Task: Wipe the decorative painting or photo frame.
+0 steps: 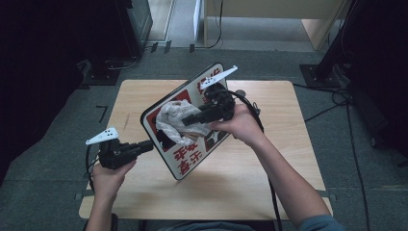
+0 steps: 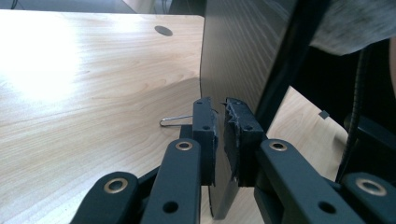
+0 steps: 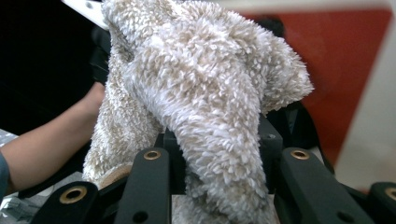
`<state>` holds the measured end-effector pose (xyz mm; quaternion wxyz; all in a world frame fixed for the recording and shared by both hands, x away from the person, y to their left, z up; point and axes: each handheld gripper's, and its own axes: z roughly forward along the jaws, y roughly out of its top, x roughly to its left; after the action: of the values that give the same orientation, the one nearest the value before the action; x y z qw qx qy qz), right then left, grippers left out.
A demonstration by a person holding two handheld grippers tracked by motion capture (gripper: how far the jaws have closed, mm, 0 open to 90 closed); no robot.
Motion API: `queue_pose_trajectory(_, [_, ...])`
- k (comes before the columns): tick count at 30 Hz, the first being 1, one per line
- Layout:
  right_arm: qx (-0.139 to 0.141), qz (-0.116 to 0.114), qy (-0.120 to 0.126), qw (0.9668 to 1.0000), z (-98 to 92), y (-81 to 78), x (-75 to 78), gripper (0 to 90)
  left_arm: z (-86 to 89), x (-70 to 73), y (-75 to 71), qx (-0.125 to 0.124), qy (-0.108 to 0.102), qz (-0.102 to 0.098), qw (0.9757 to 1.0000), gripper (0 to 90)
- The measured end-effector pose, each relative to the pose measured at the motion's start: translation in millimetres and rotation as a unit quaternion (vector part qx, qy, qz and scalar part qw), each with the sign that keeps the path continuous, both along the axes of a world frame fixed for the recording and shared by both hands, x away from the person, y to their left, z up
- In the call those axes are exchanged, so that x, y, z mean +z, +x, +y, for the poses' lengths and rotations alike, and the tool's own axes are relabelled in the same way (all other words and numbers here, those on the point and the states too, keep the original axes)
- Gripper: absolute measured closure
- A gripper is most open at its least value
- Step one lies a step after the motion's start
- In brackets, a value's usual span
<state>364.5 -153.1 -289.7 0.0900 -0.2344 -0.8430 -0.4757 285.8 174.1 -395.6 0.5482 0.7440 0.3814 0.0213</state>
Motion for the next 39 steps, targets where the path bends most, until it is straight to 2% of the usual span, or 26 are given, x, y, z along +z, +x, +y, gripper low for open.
queue_pose_trajectory(5, [0.007,-0.014,0.0,0.9999,14.7,-3.6,19.3,67.0,-3.0,0.3,7.2,-0.006,0.0,-0.001,1.0,82.4])
queue_pose_trajectory(11, [0.007,-0.023,0.003,0.9997,24.0,-4.3,27.7,66.9,-7.4,0.8,13.2,-0.017,0.0,-0.002,0.9999,81.8])
queue_pose_trajectory(25, [0.009,-0.016,-0.006,0.9998,25.8,-5.1,7.7,66.8,-11.7,1.2,13.4,-0.024,0.001,-0.006,0.9997,82.3])
queue_pose_trajectory(39, [0.008,-0.005,-0.008,0.9999,19.4,-10.4,-21.0,66.8,-10.9,0.8,12.7,-0.026,0.003,-0.009,0.9996,82.2])
